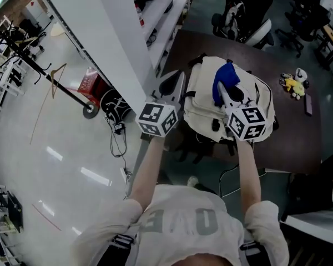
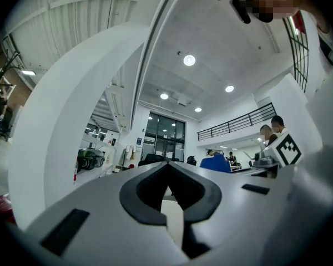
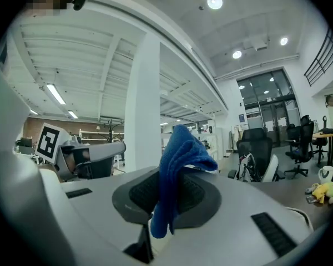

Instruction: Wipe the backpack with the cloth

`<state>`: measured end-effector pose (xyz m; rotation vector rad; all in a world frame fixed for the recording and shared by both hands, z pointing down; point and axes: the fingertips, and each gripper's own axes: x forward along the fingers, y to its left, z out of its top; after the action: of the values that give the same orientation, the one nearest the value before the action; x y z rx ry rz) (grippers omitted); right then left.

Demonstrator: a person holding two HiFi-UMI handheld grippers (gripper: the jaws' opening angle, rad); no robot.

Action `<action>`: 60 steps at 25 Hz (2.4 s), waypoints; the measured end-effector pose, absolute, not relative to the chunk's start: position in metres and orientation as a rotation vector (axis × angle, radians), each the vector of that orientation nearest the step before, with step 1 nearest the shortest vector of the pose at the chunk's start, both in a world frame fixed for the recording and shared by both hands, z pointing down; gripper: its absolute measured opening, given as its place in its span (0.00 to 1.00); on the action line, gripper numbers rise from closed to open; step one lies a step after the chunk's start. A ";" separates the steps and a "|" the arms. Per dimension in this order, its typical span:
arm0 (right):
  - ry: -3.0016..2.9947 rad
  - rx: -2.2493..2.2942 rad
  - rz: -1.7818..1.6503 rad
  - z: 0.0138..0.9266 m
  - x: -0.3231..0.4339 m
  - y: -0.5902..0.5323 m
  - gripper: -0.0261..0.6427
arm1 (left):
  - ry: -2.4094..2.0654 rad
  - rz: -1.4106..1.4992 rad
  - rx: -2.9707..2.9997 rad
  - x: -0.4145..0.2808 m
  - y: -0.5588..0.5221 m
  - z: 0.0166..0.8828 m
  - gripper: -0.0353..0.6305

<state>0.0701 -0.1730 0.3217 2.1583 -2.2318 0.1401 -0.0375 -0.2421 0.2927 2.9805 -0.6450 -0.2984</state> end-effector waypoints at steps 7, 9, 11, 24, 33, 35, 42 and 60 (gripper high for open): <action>-2.027 2.347 0.166 0.339 0.063 -0.246 0.10 | -0.436 -0.281 3.029 -0.060 -0.330 0.304 0.06; -1.944 2.418 0.182 0.342 0.060 -0.259 0.10 | -0.344 -0.270 3.033 -0.060 -0.353 0.306 0.06; -1.871 2.492 0.188 0.341 0.059 -0.266 0.10 | -0.254 -0.258 3.035 -0.057 -0.369 0.307 0.06; -1.567 2.697 0.178 0.341 0.054 -0.263 0.10 | 0.135 -0.254 3.036 -0.028 -0.381 0.311 0.06; -1.301 2.879 0.163 0.347 0.038 -0.250 0.10 | 0.428 -0.186 2.989 -0.002 -0.389 0.326 0.06; -1.284 2.896 0.159 0.347 0.033 -0.245 0.10 | 0.444 -0.184 3.006 -0.003 -0.385 0.325 0.06; -1.231 2.940 0.117 0.351 0.005 -0.242 0.10 | 0.524 -0.173 3.017 -0.011 -0.378 0.334 0.06; -1.083 2.948 0.338 0.443 0.001 -0.358 0.10 | 0.799 -0.043 2.884 0.018 -0.422 0.407 0.06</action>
<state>0.0011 -0.3584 0.4433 2.9477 -1.0834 0.3382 0.0180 -0.4218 0.4071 2.8837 0.7988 -0.0430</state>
